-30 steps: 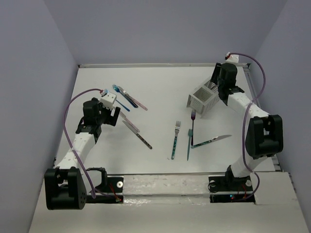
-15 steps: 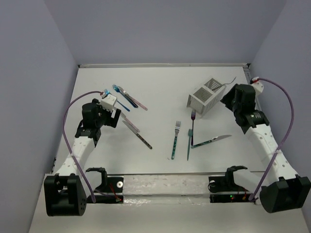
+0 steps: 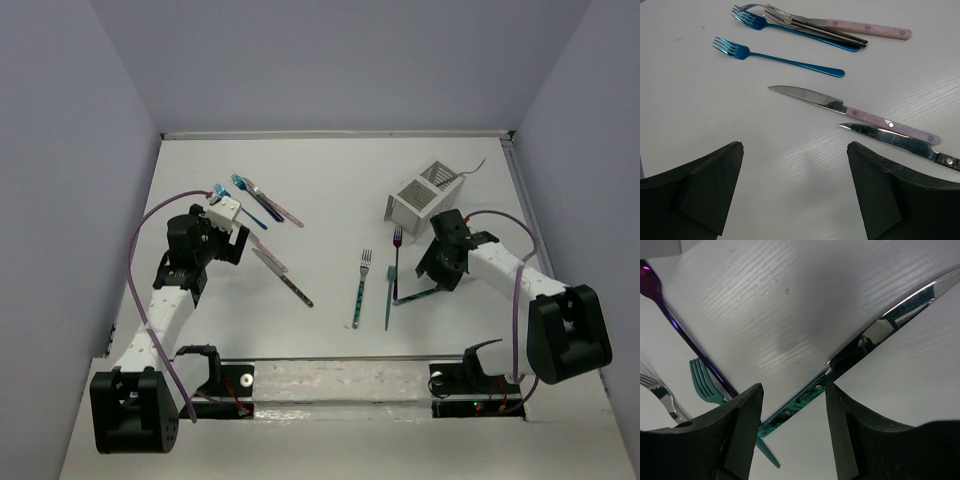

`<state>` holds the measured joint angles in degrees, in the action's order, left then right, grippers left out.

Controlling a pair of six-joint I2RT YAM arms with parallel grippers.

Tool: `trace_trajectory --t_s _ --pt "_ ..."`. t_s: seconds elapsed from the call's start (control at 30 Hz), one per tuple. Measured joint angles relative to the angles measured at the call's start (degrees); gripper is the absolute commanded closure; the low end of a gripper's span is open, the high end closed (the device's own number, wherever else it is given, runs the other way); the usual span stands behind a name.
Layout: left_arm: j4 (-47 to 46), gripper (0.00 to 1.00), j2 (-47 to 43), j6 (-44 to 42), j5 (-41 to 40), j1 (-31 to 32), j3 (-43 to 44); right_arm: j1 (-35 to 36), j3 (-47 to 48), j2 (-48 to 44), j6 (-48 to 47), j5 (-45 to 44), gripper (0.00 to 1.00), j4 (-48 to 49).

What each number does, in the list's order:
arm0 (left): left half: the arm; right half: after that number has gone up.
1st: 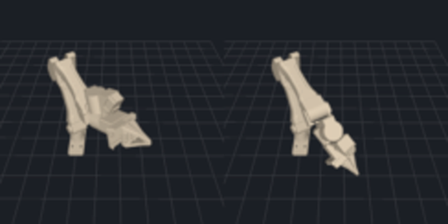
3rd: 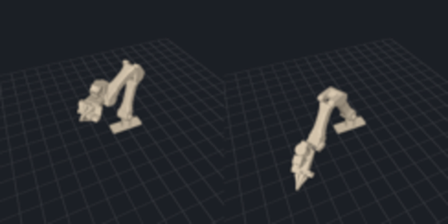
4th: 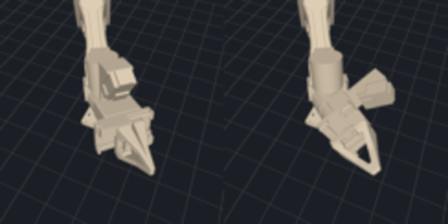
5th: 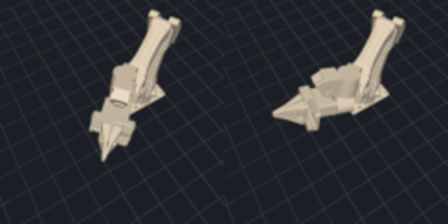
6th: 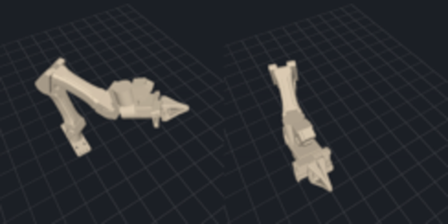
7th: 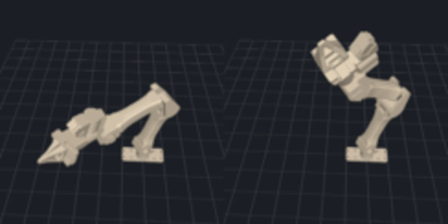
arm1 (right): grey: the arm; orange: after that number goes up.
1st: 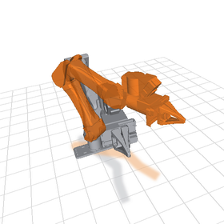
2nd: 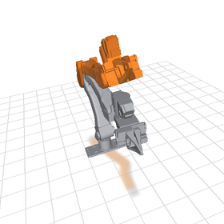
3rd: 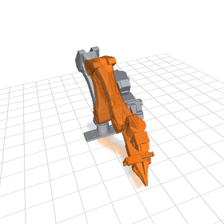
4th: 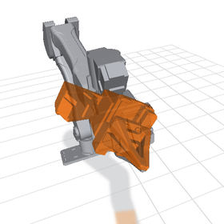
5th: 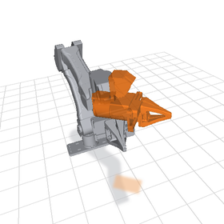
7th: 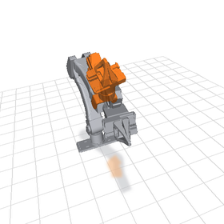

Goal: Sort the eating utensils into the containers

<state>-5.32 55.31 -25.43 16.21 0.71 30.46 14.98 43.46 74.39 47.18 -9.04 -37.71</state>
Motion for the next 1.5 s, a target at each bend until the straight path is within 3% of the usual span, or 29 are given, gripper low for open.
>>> trace_trajectory --t_s 0.2,0.97,1.03,1.1,1.23,1.5 --pt "0.0 0.01 0.0 0.0 0.1 0.0 0.0 2.1 0.7 6.2 1.7 1.7 0.41 -0.6" --pt "0.0 0.01 0.0 0.0 0.0 -0.1 0.0 2.8 2.1 8.7 -0.7 2.4 0.5 -3.9" --pt "0.0 0.01 0.0 0.0 0.0 -0.1 0.0 2.8 2.0 8.7 -0.7 2.6 0.55 -3.8" --pt "0.0 0.01 0.0 0.0 0.0 -0.1 0.0 3.0 1.7 9.2 -0.7 2.9 0.66 -3.6" --pt "0.0 0.01 0.0 0.0 0.0 -0.1 0.0 3.3 1.7 9.8 -0.9 3.1 0.98 -3.4" --pt "0.0 0.01 0.0 0.0 0.0 -0.1 0.0 3.5 1.6 9.9 -1.1 2.1 1.0 -2.4"
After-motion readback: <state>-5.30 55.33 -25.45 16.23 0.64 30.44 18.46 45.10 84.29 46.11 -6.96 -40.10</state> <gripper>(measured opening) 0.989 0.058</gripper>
